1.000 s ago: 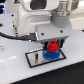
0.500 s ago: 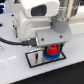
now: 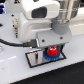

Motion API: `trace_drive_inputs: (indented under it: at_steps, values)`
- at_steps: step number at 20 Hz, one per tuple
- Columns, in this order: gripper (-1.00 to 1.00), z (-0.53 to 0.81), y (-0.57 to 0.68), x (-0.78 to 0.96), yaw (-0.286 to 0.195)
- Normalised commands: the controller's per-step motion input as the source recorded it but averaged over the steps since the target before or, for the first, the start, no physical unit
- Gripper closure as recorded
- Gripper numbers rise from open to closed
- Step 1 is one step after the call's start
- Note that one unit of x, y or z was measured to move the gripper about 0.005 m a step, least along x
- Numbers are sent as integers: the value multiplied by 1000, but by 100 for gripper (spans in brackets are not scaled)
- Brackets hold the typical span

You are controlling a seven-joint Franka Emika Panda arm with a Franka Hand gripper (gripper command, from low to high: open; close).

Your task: Insert the blue gear onto the right peg, followed by the red gear

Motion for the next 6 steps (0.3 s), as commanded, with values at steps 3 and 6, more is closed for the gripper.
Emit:
trace_drive_inputs:
  at_steps: [3, 6]
  values:
    - [-100, 537, 76, -1, 0]
    - [-100, 35, -11, -2, 0]
